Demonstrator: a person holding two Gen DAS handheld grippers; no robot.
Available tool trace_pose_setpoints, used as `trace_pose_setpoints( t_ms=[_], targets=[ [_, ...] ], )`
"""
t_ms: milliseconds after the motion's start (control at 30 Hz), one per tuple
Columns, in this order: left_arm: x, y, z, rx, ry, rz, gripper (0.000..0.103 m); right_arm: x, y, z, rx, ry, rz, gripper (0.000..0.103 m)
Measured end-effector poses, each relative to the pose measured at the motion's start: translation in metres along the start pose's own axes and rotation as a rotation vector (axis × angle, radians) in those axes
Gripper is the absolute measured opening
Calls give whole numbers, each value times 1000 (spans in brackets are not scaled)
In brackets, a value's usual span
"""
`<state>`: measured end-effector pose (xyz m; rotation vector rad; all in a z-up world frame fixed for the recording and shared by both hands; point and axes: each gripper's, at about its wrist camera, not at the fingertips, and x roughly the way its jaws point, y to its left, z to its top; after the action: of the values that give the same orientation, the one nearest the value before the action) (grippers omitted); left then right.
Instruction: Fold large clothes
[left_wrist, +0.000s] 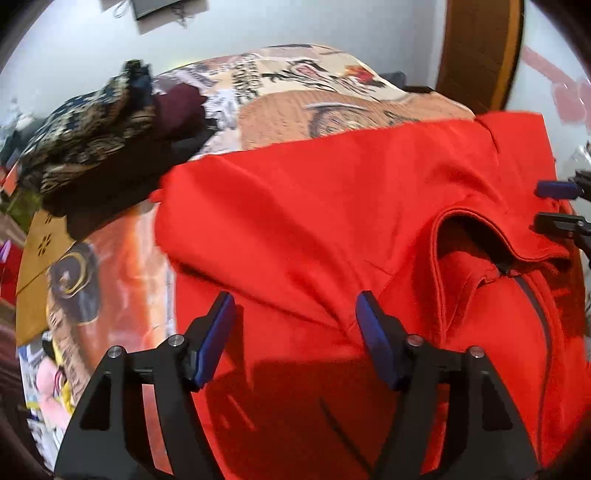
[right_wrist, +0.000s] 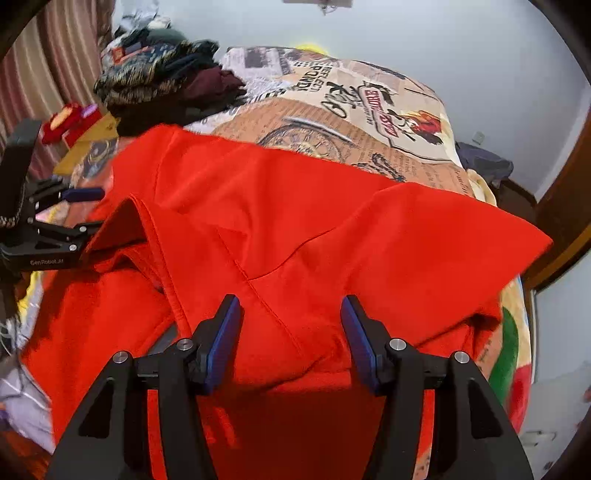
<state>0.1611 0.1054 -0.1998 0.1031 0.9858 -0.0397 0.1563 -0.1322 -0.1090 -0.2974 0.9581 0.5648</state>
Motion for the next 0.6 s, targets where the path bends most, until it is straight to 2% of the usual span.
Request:
trace_pose_setpoints(
  t_ms=[167, 200, 267, 367, 467, 600],
  targets=[
    [-17, 41, 11, -148, -35, 22, 70, -28, -27, 5, 114, -73, -3, 55],
    [-18, 51, 14, -187, -46, 19, 75, -33, -35, 6, 148, -85, -13, 69],
    [-19, 75, 17, -273, -70, 26, 85, -40, -51, 6, 225, -109, -44, 89],
    [-11, 102, 17, -377, -53, 19, 87, -47, -73, 6, 325, -146, -59, 89],
    [8, 120, 13, -474, 1, -87, 87, -41, -94, 6, 408, -127, -51, 89],
    [43, 137, 6, -640, 49, -309, 87, -24, -119, 2, 518, -85, 4, 89]
  ],
)
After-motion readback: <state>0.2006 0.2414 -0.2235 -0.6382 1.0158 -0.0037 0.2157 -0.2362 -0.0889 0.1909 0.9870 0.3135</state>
